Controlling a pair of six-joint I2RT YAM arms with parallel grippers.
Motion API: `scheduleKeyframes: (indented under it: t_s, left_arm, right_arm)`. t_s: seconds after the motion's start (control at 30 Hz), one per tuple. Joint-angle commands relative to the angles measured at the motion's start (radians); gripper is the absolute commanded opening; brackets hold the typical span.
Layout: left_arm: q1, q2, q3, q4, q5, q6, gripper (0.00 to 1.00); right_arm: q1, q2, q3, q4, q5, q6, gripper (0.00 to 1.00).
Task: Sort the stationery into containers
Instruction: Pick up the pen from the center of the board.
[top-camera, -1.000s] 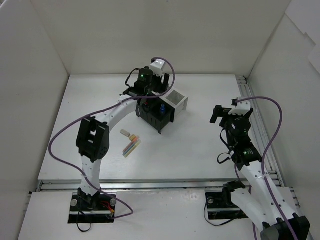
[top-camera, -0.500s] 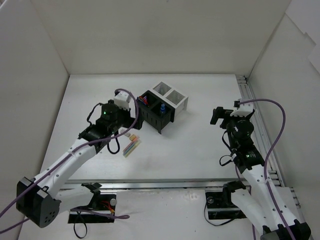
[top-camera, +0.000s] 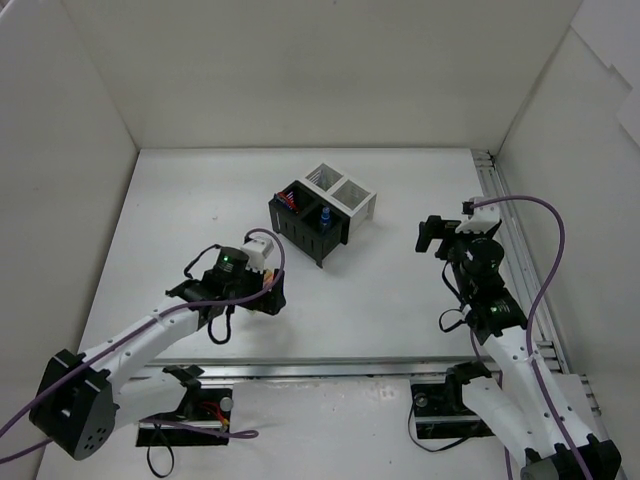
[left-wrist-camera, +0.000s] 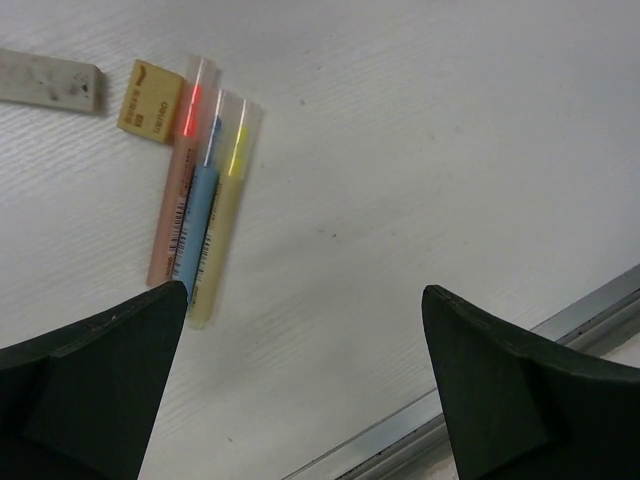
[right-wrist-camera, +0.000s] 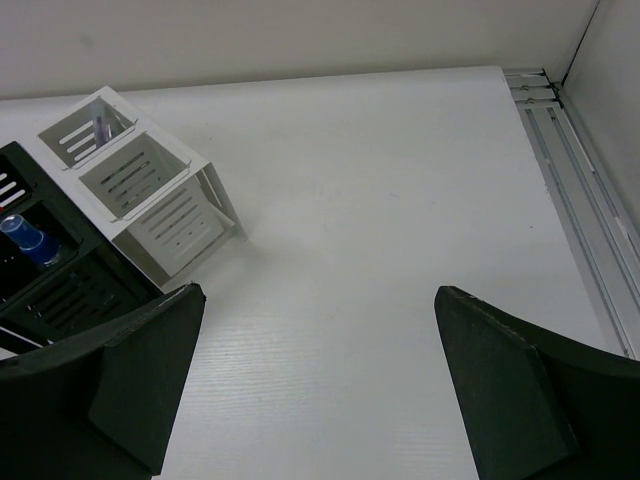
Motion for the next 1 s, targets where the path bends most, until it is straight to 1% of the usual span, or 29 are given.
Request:
scheduleKeyframes:
  t_s: [0.0,0.13,0.23,0.43,0.6,0.7,0.8,0.97]
  left_arm:
    - [-0.011,0.073,0.008,0.084,0.067,0.004,1.00]
    - [-0.020,0.176,0.032,0.113,0.061,0.015,0.99]
    - [-0.029,0.214,0.057,0.102,0.035,0.027,0.99]
    - [-0.047,0.237,0.077,0.081,-0.034,0.027,0.99]
    - [-0.057,0.263,0.083,0.076,-0.044,0.031,0.98]
    - [-0.066,0.309,0.097,0.072,-0.045,0.039,0.89]
    - [-0.066,0.357,0.117,0.069,-0.062,0.038,0.87]
    - [-0.075,0.401,0.150,0.067,-0.071,0.039,0.74]
  right_arm:
    - [-0.007,0.016,0.042,0.062,-0.026,0.014,0.98]
    - [-0.006,0.016,0.045,0.056,-0.032,0.010,0.98]
    - [-0.007,0.009,0.043,0.056,-0.029,0.006,0.98]
    - [-0.006,0.012,0.037,0.058,-0.026,0.003,0.98]
    - [-0.006,0.022,0.039,0.062,-0.026,0.000,0.98]
    - [-0.007,0.020,0.040,0.062,-0.026,0.000,0.98]
    - [-0.008,0.016,0.040,0.056,-0.032,0.000,0.98]
    - [-0.009,0.008,0.039,0.058,-0.029,-0.003,0.98]
